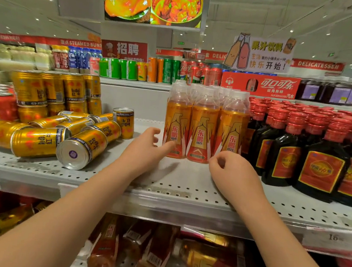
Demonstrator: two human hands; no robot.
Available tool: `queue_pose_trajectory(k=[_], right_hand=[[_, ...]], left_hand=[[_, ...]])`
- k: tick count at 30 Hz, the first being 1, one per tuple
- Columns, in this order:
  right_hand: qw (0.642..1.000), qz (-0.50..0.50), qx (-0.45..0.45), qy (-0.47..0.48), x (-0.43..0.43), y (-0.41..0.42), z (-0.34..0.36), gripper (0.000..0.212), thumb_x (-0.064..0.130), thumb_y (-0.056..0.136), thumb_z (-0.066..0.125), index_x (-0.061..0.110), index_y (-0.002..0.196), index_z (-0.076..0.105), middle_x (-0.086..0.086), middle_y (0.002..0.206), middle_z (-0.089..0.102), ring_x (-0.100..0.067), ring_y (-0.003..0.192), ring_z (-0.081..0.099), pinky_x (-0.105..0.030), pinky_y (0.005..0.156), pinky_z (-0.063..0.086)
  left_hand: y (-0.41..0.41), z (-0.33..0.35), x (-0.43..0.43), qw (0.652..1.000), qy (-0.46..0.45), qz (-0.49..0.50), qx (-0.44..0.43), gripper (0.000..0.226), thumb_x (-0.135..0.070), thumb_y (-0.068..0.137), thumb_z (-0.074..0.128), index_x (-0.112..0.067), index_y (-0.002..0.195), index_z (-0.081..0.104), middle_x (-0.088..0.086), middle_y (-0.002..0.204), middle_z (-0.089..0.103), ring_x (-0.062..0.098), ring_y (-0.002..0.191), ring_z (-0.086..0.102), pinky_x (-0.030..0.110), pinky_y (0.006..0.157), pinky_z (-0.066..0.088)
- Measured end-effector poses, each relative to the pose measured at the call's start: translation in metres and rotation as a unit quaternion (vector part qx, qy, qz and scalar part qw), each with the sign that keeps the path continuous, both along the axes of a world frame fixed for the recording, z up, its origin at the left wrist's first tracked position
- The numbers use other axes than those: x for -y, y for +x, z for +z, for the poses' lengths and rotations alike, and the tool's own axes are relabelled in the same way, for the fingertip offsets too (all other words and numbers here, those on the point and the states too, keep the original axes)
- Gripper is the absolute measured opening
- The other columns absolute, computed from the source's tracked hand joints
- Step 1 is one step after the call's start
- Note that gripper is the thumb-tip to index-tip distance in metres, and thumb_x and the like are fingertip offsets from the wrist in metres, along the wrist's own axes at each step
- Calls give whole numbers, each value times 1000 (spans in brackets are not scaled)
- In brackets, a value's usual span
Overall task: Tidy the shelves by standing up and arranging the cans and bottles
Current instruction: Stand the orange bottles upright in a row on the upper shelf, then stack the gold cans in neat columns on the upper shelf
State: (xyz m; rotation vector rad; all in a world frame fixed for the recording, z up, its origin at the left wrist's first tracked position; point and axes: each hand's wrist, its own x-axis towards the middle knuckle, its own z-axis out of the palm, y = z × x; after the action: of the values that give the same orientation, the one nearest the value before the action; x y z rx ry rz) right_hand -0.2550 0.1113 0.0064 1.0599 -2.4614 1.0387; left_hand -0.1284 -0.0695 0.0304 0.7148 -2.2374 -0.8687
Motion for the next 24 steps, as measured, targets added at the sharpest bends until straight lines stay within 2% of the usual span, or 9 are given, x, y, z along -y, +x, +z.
queue_pose_trajectory(k=[1, 3, 5, 8, 10, 14, 18, 21, 24], right_hand=[[1000, -1, -1, 4, -2, 1, 2, 24, 34, 99, 49, 29, 83, 65, 10, 74, 65, -4, 70, 59, -22, 53, 40], [1000, -4, -12, 4, -8, 7, 5, 24, 35, 101, 47, 29, 86, 65, 12, 75, 63, -1, 69, 57, -20, 51, 36], [999, 2, -38, -18, -17, 18, 1, 23, 37, 101, 46, 31, 89, 64, 17, 77, 62, 2, 70, 55, -18, 51, 36], [991, 10, -124, -39, -34, 51, -19, 16, 39, 98, 51, 35, 96, 66, 21, 83, 60, 2, 72, 52, -17, 56, 37], [987, 14, -159, -36, -37, 70, -31, 16, 37, 95, 54, 32, 99, 69, 18, 88, 61, -3, 79, 51, -24, 66, 41], [992, 3, -115, -60, -34, 92, -36, 15, 35, 95, 54, 31, 100, 68, 16, 94, 62, -7, 92, 53, -43, 89, 48], [989, -57, -96, -99, -25, 118, -46, 22, 35, 96, 51, 28, 106, 69, 12, 100, 64, -8, 99, 50, -50, 99, 44], [984, -93, -93, -122, -7, 143, -47, 19, 34, 97, 54, 26, 106, 69, 12, 102, 62, 1, 100, 41, -56, 105, 40], [983, -88, -79, -138, 25, 175, -46, 15, 30, 95, 60, 25, 106, 70, 11, 103, 64, 0, 102, 43, -53, 107, 40]], left_hand=[[13, 1, -4, 1000, -22, 5, -19, 54, -56, 92, 63, -29, 137, 53, -12, 124, 64, 7, 102, 66, 35, 87, 58], [44, 0, -11, 996, -49, -19, -67, 22, -46, 95, 62, -35, 115, 65, -14, 108, 71, 4, 91, 69, 38, 81, 61], [77, -5, -19, 994, -56, -56, -79, 10, -39, 97, 62, -37, 101, 71, -16, 96, 74, 6, 89, 71, 38, 80, 61], [123, -20, -22, 992, -102, -48, -57, 10, -38, 98, 62, -38, 98, 72, -21, 96, 72, 1, 93, 68, 18, 78, 54], [148, -33, -17, 990, -124, -16, -65, 10, -33, 99, 63, -37, 99, 72, -22, 98, 70, 0, 97, 66, 12, 78, 50], [188, -58, -2, 979, -192, 23, -65, 11, -28, 99, 62, -31, 104, 71, -24, 108, 65, 3, 110, 61, 14, 90, 45], [213, -70, 25, 974, -208, 44, -77, 15, -32, 100, 59, -31, 110, 70, -25, 112, 66, 0, 113, 59, 28, 96, 47], [225, -67, 47, 973, -225, 5, -54, 16, -31, 99, 59, -33, 112, 68, -24, 114, 64, -3, 114, 55, 21, 98, 42], [237, -67, 66, 969, -243, -16, -44, 19, -36, 100, 55, -33, 114, 67, -25, 116, 61, -5, 115, 52, 12, 98, 34]])
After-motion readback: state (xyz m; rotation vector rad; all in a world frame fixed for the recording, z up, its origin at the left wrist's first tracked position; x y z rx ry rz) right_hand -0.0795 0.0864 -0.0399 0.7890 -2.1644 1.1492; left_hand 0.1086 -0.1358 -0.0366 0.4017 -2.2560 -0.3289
